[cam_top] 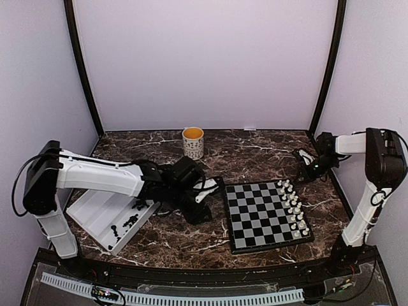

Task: Set up the chess pieces on the board
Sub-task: Move the chessboard to the center of the board, then move the storage box to the center of the board.

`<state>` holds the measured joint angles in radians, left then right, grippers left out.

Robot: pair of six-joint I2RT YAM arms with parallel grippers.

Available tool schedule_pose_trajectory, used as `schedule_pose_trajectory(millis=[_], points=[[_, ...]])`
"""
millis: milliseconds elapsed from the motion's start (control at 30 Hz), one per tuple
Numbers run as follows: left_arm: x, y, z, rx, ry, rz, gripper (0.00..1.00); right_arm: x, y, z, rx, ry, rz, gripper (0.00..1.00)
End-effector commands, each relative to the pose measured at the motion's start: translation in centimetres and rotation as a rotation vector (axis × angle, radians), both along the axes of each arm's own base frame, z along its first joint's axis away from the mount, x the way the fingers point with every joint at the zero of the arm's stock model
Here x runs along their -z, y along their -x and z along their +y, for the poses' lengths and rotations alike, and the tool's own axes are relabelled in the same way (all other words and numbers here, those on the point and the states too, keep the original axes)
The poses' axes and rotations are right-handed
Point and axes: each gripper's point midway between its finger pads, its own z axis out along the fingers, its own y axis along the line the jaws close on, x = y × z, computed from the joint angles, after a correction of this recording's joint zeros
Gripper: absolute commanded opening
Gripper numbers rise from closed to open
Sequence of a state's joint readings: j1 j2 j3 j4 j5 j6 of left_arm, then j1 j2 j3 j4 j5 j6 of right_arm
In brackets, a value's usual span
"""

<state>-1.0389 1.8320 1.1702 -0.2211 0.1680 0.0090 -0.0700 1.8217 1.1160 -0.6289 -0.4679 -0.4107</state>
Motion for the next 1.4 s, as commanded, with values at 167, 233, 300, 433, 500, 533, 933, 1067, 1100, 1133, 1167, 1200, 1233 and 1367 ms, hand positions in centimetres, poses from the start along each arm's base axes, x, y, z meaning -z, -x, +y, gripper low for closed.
schedule_pose_trajectory(millis=[167, 233, 300, 433, 500, 533, 933, 1067, 1100, 1133, 1167, 1200, 1233, 1367], points=[[-3.8, -1.0, 15.1, -0.518, -0.419, -0.100, 0.71, -3.8, -1.0, -1.3, 0.044, -0.002, -0.126, 0.15], [-3.4, -0.5, 17.9, -0.621, -0.470, -0.058, 0.73, -4.0, -1.0, -1.2, 0.040, -0.007, -0.131, 0.16], [-2.7, 0.0, 20.6, -0.715, -0.501, -0.003, 0.73, -4.2, -1.0, -1.1, 0.036, -0.011, -0.138, 0.17], [-2.4, 0.9, 23.4, -0.848, -0.439, 0.100, 0.69, -4.4, -0.8, -1.1, 0.030, -0.010, -0.149, 0.17], [-2.2, 1.4, 24.2, -0.878, -0.433, 0.127, 0.68, -4.5, -0.6, -0.9, 0.024, -0.016, -0.151, 0.18], [-2.0, 1.7, 24.6, -0.884, -0.446, 0.136, 0.68, -4.5, -0.6, -0.8, 0.021, -0.023, -0.152, 0.18], [1.0, 4.8, 26.1, -0.891, -0.516, 0.291, 0.43, -4.1, -0.1, -0.5, 0.000, -0.033, -0.145, 0.18], [1.5, 5.5, 26.0, -0.889, -0.506, 0.332, 0.31, -3.8, 0.0, -0.5, -0.004, -0.032, -0.138, 0.18], [1.7, 5.6, 25.9, -0.882, -0.502, 0.338, 0.28, -3.8, 0.0, -0.5, -0.006, -0.032, -0.138, 0.18], [1.9, 5.8, 25.8, -0.874, -0.503, 0.350, 0.26, -3.8, 0.0, -0.5, -0.006, -0.032, -0.138, 0.18], [2.0, 5.8, 25.8, -0.870, -0.503, 0.353, 0.25, -3.8, 0.0, -0.5, -0.006, -0.033, -0.138, 0.18], [2.1, 5.9, 25.7, -0.867, -0.507, 0.358, 0.24, -3.8, 0.1, -0.5, -0.007, -0.033, -0.137, 0.18], [2.1, 5.8, 25.6, -0.863, -0.507, 0.358, 0.24, -3.8, 0.1, -0.5, -0.007, -0.035, -0.136, 0.18], [1.9, 5.4, 25.2, -0.853, -0.507, 0.351, 0.14, -3.5, 0.3, -0.4, -0.012, -0.038, -0.129, 0.18]])
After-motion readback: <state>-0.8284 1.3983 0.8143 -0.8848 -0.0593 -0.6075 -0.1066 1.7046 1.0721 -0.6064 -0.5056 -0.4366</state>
